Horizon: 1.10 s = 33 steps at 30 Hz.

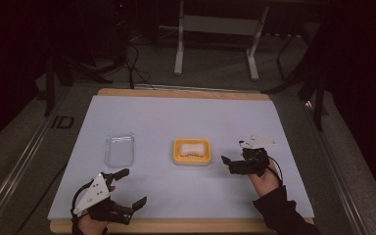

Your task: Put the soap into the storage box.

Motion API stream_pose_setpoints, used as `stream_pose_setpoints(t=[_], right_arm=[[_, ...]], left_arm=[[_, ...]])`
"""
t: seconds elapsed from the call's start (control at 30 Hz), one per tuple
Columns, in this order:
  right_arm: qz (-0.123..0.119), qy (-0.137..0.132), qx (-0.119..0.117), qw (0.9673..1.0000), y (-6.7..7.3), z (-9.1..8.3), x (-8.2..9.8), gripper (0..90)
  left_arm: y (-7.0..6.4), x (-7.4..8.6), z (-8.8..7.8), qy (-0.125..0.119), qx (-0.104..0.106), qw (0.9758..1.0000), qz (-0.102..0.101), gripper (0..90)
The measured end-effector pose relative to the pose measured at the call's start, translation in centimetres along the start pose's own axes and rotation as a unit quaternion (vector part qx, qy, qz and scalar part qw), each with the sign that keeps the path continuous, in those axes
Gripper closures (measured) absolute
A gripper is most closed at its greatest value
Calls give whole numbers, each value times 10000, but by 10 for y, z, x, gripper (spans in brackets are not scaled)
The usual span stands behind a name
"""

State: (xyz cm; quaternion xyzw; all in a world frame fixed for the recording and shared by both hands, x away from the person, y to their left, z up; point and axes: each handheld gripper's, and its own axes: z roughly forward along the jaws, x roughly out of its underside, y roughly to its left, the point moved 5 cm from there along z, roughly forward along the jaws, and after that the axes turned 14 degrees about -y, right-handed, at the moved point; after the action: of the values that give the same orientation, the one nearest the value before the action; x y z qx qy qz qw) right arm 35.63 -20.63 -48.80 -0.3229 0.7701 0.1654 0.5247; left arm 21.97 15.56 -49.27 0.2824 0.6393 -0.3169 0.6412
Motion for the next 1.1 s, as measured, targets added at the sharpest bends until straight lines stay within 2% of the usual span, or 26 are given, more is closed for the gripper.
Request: stream_pose_setpoints(t=[0.13,0.33,0.5,0.57,0.77,1.1], right_arm=[[126,-75,53,9999,-1,-9,4,136],[186,-163,209,9995,-2,-21,9,136],[170,-110,288,9994,-1,-30,17,136],[253,-139,287,9992,-1,-33,19,136],[275,-217,439,9984,-3,-37,20,138],[346,-276,470,9979,-5,-37,21,138]], left_arm=[[-1,0,0,10,6,10000,-2,11],[-1,0,0,12,9,10000,3,12],[-1,0,1,10,29,10000,15,12],[-1,-1,1,-18,30,10000,6,12],[-2,-1,1,2,73,10000,19,12],[-3,0,3,60,114,9999,16,12]])
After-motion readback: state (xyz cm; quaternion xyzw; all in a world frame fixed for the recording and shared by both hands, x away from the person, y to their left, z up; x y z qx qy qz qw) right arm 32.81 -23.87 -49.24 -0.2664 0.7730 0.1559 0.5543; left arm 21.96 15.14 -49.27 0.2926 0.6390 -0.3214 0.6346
